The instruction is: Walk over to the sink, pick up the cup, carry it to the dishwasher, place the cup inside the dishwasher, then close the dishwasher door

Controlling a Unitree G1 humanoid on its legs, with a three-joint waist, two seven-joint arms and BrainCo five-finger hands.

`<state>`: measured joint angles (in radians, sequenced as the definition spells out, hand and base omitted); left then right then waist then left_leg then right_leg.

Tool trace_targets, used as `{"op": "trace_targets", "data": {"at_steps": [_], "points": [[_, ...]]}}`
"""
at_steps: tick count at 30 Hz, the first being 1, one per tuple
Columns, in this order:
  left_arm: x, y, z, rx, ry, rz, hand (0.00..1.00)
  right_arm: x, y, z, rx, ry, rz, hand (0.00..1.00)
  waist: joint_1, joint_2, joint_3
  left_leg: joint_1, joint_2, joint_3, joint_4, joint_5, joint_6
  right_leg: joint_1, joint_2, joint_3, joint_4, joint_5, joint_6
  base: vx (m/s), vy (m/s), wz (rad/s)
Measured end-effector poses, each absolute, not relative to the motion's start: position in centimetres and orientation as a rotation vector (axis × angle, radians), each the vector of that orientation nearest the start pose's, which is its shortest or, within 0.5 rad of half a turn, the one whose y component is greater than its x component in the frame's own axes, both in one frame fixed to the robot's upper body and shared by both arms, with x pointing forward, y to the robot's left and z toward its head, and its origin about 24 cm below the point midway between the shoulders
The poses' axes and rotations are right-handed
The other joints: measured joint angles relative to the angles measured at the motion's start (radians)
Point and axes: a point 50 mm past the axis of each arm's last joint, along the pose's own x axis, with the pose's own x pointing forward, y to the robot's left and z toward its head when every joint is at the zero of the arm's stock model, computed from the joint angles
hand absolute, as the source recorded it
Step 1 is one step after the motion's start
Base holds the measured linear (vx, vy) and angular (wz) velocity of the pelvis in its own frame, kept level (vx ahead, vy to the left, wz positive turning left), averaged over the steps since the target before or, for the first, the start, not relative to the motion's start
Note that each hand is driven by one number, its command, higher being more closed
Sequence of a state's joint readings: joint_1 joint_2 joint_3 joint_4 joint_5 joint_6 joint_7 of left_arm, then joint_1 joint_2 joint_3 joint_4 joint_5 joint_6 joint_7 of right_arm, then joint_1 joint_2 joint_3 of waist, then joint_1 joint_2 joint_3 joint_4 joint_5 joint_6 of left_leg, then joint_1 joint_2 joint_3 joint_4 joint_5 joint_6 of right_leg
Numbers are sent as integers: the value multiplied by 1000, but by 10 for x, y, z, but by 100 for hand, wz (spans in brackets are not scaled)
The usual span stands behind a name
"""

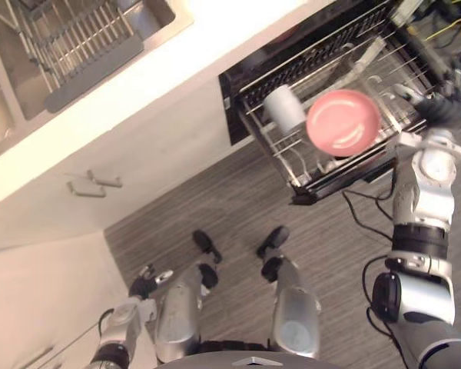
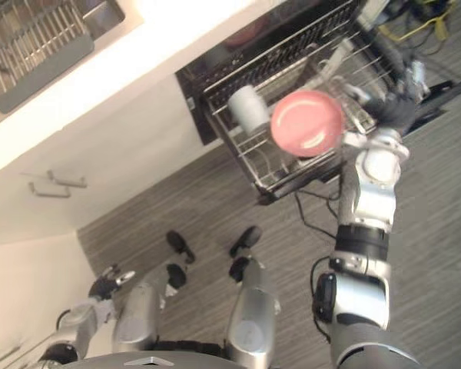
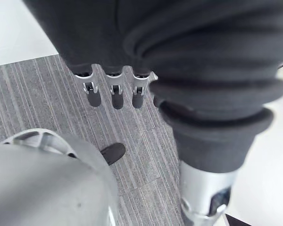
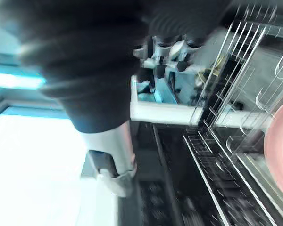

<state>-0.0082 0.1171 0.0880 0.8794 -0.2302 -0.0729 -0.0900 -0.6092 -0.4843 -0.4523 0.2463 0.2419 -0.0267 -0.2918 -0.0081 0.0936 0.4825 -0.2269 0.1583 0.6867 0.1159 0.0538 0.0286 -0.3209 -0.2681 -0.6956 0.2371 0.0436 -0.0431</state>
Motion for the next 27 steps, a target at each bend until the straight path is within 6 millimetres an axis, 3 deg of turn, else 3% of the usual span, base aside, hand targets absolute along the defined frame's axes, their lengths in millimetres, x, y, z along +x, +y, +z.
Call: {"op": "trace_targets", "data": {"at_steps": [4,5,7,10,11,14,15,19,23,27], "points": [[143,213,-134,-178,818,215,0,274,-373,170,301,-422,-906,0,-15,-54,-49,56,14,12,5,-19,-14,57,14,1,-5,-5,7,93,-33,-8],[137,215,-137,-183,832,233,0,269,-382,151,374,-362,-950,100,-19,-63,-66,68,16,20,6,-23,-13,67,15,2,-5,-7,10,89,-15,-10],[134,216,-139,-182,840,239,0,260,-389,124,458,-279,-1004,100,-22,-67,-78,86,21,26,12,-38,-20,85,15,8,-5,-11,16,57,-6,-11],[137,216,-138,-173,832,232,0,252,-385,79,607,-143,-1029,100,-25,-67,-89,82,32,30,45,-66,-27,86,14,14,0,-15,19,19,8,-6],[140,216,-138,-169,833,223,0,251,-379,62,675,-98,-1022,100,-27,-67,-89,65,34,30,53,-71,-23,78,12,14,3,-15,19,0,0,0],[146,216,-136,-154,842,201,0,256,-361,39,759,-20,-969,100,-25,-67,-89,42,43,44,71,-77,-16,52,10,12,4,-19,23,-16,22,1],[149,216,-136,-148,845,191,0,262,-346,30,780,20,-914,100,-23,-66,-88,26,48,57,81,-79,-14,31,4,13,16,-19,18,-12,21,3],[158,213,-134,-151,836,181,0,275,-321,24,777,60,-766,100,-5,-63,-86,-22,63,61,138,-97,-10,-16,-23,14,73,-31,5,-16,21,7],[177,210,-127,-170,791,174,0,299,-305,41,688,38,-616,100,7,-53,-70,-58,68,76,174,-108,2,-59,-65,8,133,-55,2,-24,20,15],[187,209,-122,-177,762,167,0,312,-296,43,619,88,-566,100,9,-47,-49,-73,70,84,185,-108,4,-73,-92,-6,172,-76,0,-16,-6,19]]}}
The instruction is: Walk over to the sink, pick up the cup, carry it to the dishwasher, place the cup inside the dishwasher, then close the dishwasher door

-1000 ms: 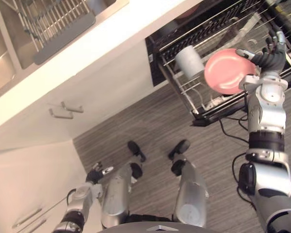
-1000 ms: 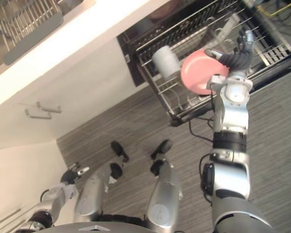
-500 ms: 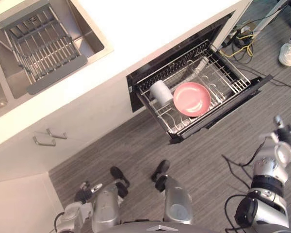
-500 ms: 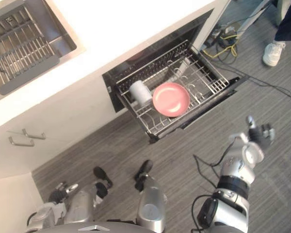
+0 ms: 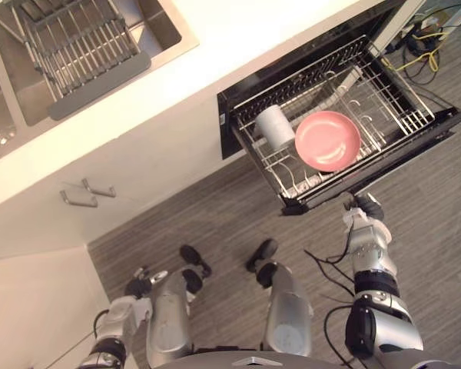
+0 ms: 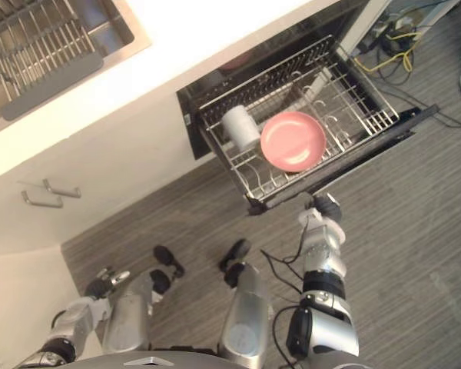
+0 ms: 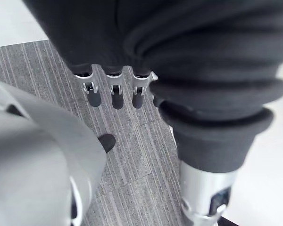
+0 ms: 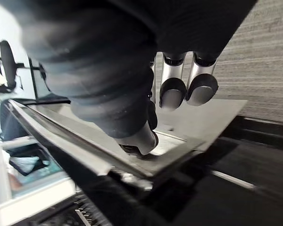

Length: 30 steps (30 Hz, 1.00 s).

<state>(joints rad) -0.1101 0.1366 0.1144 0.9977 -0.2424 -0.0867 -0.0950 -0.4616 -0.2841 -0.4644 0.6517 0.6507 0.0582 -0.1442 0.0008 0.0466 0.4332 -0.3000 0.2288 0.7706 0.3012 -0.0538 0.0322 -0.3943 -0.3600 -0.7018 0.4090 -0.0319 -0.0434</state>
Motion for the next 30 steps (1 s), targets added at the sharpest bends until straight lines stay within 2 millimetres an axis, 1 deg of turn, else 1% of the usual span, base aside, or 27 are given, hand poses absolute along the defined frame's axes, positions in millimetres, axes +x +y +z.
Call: {"op": "trace_targets", "data": {"at_steps": [3,5,7,8,9,10,11,12,13,14,15,16,18,20,21,23,24,26,27,28,30], "points": [[190,208,-120,-180,753,163,0,322,-297,60,468,80,-534,100,0,5,5,-31,0,-4,12,2,1,-29,-19,-12,28,-8,-6,-20,-31,9],[194,204,-119,-188,742,155,0,333,-300,82,323,64,-516,100,7,17,15,-49,0,-22,12,13,8,-32,-29,-40,41,-14,-12,-19,-44,16],[196,202,-118,-193,737,150,0,345,-297,95,260,62,-498,100,13,23,17,-62,-2,-32,12,19,13,-40,-40,-56,57,-23,-17,-34,-58,16],[198,199,-117,-200,733,141,0,355,-294,113,204,42,-496,100,34,28,18,-81,-2,-39,12,29,12,-62,-46,-60,73,-32,-27,-47,-73,15],[200,198,-116,-203,729,137,0,360,-293,122,178,30,-496,100,38,36,22,-91,-3,-49,12,33,15,-64,-48,-69,76,-35,-29,-67,-93,25],[202,195,-115,-209,720,129,0,365,-294,138,138,2,-500,100,40,52,30,-107,-5,-68,9,42,21,-64,-52,-90,82,-42,-29,-61,-73,43],[204,192,-114,-224,715,118,0,371,-296,159,81,-37,-511,100,48,74,42,-125,-9,-91,4,55,22,-67,-58,-110,92,-51,-31,-85,-79,45],[204,190,-114,-231,714,114,0,377,-296,181,30,-69,-519,100,66,86,47,-141,-14,-98,-9,70,21,-85,-62,-114,101,-56,-36,-60,-49,30],[205,190,-114,-232,715,113,0,380,-296,193,-1,-88,-523,100,75,93,49,-151,-16,-105,-13,75,18,-94,-62,-116,103,-57,-37,-74,-64,18],[205,190,-114,-234,720,112,0,384,-297,216,-71,-125,-541,100,91,114,60,-166,-25,-131,-30,95,19,-98,-64,-136,105,-60,-42,-54,-51,27],[204,190,-115,-234,722,111,0,385,-299,234,-120,-152,-556,100,102,134,69,-174,-38,-154,-49,112,17,-99,-70,-151,111,-66,-50,-75,-75,32],[203,190,-115,-233,725,113,0,385,-300,242,-143,-162,-563,100,106,141,71,-178,-43,-165,-57,122,16,-100,-73,-158,116,-69,-54,-56,-63,29],[197,193,-118,-229,738,123,0,390,-289,265,-182,-207,-534,100,138,146,67,-207,-59,-212,-78,154,20,-128,-75,-163,132,-79,-67,-59,-79,13],[194,194,-119,-232,743,126,0,392,-283,279,-174,-243,-521,100,156,148,66,-234,-67,-250,-78,165,17,-142,-76,-177,138,-84,-75,-41,-63,17],[193,194,-119,-232,742,126,0,393,-284,281,-160,-251,-516,100,163,148,66,-240,-67,-256,-78,167,17,-143,-76,-182,140,-86,-77,-32,-55,23],[188,194,-121,-237,744,116,0,390,-285,294,-21,-333,-481,100,191,148,66,-251,-67,-267,-77,174,20,-150,-76,-185,145,-90,-79,-31,-47,13],[186,195,-122,-236,745,116,0,390,-284,296,15,-357,-470,0,196,148,66,-252,-68,-269,-77,174,20,-150,-77,-185,146,-91,-80,-25,-37,6],[179,196,-125,-239,747,122,0,388,-284,302,129,-423,-412,0,207,148,66,-252,-75,-279,-74,174,21,-147,-87,-187,157,-95,-78,-8,-26,9],[177,197,-125,-243,748,123,0,387,-286,303,161,-438,-399,0,207,148,66,-252,-77,-281,-73,174,21,-146,-91,-188,162,-97,-76,2,-31,13],[175,200,-125,-282,742,140,0,386,-287,305,216,-459,-355,0,207,148,66,-252,-78,-290,-58,170,26,-133,-97,-195,171,-103,-74,7,-24,13],[174,201,-125,-296,738,144,0,386,-288,305,223,-462,-345,0,204,148,66,-252,-78,-296,-53,167,29,-127,-99,-198,175,-106,-72,7,-19,12]]}}
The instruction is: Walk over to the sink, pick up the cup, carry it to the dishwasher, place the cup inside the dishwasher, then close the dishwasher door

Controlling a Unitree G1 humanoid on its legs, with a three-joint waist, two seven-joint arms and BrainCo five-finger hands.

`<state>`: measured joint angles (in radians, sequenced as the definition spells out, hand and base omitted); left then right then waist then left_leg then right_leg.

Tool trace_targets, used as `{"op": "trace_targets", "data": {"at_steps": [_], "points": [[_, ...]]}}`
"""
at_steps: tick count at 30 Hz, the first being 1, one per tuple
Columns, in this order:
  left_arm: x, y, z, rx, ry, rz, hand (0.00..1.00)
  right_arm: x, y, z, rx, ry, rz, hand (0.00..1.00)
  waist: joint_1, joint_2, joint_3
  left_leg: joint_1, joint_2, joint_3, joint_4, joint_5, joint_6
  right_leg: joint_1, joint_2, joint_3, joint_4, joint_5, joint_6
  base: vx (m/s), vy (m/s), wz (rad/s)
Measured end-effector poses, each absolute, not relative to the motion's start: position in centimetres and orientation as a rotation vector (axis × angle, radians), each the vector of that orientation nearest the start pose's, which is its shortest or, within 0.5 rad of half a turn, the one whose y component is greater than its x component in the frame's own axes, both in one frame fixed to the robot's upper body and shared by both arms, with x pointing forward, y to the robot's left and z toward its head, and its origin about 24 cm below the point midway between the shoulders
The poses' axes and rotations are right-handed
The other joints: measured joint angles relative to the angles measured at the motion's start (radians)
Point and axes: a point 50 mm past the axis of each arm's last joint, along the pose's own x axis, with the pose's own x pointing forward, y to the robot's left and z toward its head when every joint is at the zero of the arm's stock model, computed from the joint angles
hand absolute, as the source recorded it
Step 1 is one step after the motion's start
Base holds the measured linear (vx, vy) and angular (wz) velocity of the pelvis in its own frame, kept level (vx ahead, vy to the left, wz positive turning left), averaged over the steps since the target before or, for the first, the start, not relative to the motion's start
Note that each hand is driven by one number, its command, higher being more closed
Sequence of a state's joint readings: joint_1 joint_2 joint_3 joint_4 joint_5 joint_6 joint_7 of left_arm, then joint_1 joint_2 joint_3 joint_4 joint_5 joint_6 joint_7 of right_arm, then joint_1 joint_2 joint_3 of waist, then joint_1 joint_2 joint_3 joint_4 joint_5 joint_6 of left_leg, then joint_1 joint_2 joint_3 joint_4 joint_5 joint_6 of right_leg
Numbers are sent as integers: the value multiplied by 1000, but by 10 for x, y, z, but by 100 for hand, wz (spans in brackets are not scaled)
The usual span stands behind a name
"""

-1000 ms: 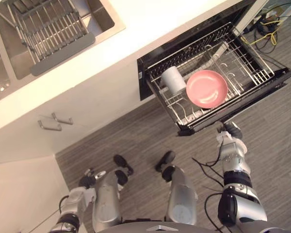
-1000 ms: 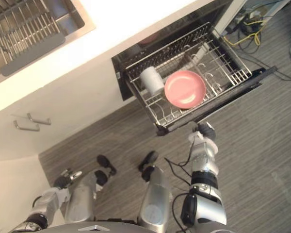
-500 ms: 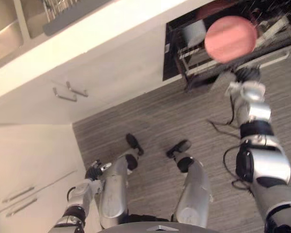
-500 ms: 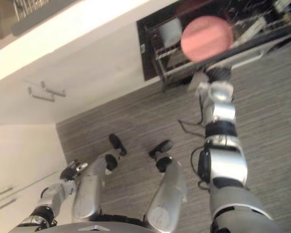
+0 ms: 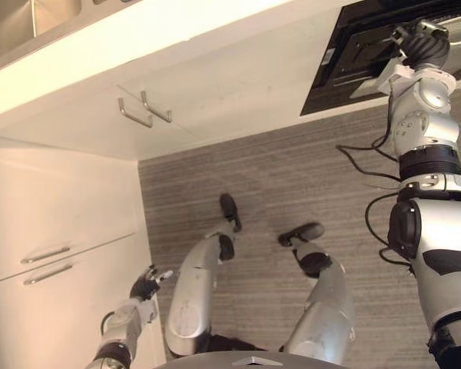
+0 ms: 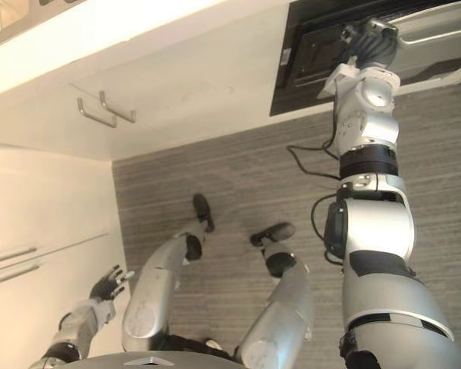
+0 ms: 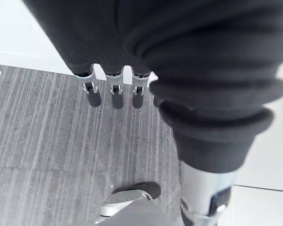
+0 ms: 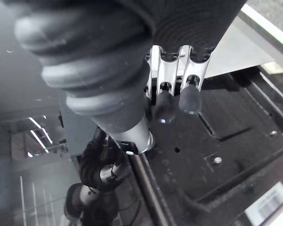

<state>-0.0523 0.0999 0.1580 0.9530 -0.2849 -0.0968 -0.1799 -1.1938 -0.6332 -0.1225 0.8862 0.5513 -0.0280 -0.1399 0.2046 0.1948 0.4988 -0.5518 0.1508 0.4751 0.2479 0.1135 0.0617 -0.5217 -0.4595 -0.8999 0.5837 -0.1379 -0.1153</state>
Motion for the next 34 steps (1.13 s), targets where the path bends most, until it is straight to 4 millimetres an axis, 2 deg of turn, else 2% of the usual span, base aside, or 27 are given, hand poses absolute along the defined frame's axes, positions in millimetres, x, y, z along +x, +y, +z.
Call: {"op": "trace_targets", "data": {"at_steps": [3,7,8,10,12,13,14,15,17,18,20,21,23,24,26,28,31,34], "points": [[181,203,-119,-343,686,115,0,386,-288,303,207,-468,-282,0,-12,0,0,12,4,-10,15,-15,2,32,-5,-16,6,-9,2,-11,-29,9],[187,210,-112,-405,622,133,0,387,-284,270,195,-412,-222,0,-33,-6,4,37,24,-9,14,-18,1,70,31,-20,-33,-2,14,-20,-49,-7],[188,215,-109,-438,600,139,0,386,-282,250,206,-381,-190,0,-44,-13,8,55,38,-7,12,-20,-3,93,57,-20,-62,4,20,-15,-61,-15],[188,219,-107,-516,564,154,0,384,-276,225,221,-350,-136,0,-56,-29,19,82,50,-3,6,-21,-10,122,83,-20,-93,11,30,-4,-62,-18],[187,225,-105,-631,512,163,0,373,-265,169,334,-286,-68,0,-83,-69,22,131,61,18,-29,-14,-21,163,120,-19,-146,22,47,18,-76,-17],[187,226,-105,-654,499,166,0,369,-262,152,372,-262,-63,0,-89,-80,22,146,65,26,-42,-12,-24,175,130,-19,-159,26,53,36,-79,-20],[185,231,-104,-690,473,182,0,358,-254,114,462,-201,-68,0,-101,-108,20,178,68,39,-63,-8,-30,200,151,-15,-191,36,57,27,-53,-19],[184,232,-104,-701,466,192,0,350,-250,94,503,-168,-79,0,-105,-122,17,196,70,46,-77,-7,-34,213,161,-13,-205,41,61,50,-58,-26],[171,239,-110,-699,487,268,0,310,-232,13,571,38,-184,0,-129,-182,-15,267,72,78,-120,-10,-54,260,199,12,-267,70,60,81,-52,-36],[166,240,-113,-689,506,288,0,298,-228,-6,572,102,-213,0,-134,-196,-27,287,74,90,-127,-13,-59,272,208,21,-281,75,60,95,-26,-46],[145,240,-126,-633,615,350,0,245,-221,-70,507,353,-317,0,-158,-233,-88,350,78,129,-152,-28,-81,314,240,50,-336,91,67,118,-3,-45],[141,239,-129,-627,635,356,0,232,-222,-82,499,403,-347,0,-164,-238,-101,369,77,136,-160,-29,-84,325,245,54,-345,94,67,145,16,-35],[133,232,-137,-631,688,367,0,176,-226,-121,469,614,-450,0,-176,-242,-155,439,62,166,-207,-25,-106,362,246,70,-350,95,72,135,27,-28],[131,229,-138,-640,700,366,0,164,-226,-128,452,670,-457,0,-179,-241,-168,456,56,170,-226,-21,-109,373,245,73,-349,92,76,98,32,-14],[125,217,-146,-688,782,354,0,122,-224,-149,277,908,-415,0,-189,-227,-211,531,30,174,-290,-2,-114,423,237,69,-339,74,99,104,29,4],[119,212,-150,-705,841,364,0,106,-224,-155,238,1000,-405,0,-195,-221,-236,557,19,172,-308,-1,-113,443,229,67,-334,67,110,101,41,9],[111,208,-156,-594,948,347,0,98,-225,-159,266,1102,-430,0,-196,-214,-280,583,1,162,-325,-1,-112,459,214,62,-325,64,120,65,54,11],[106,207,-159,-524,1000,352,0,97,-224,-159,296,1106,-384,0,-192,-211,-282,605,-8,152,-325,-4,-114,489,204,53,-320,67,125,21,35,10]]}}
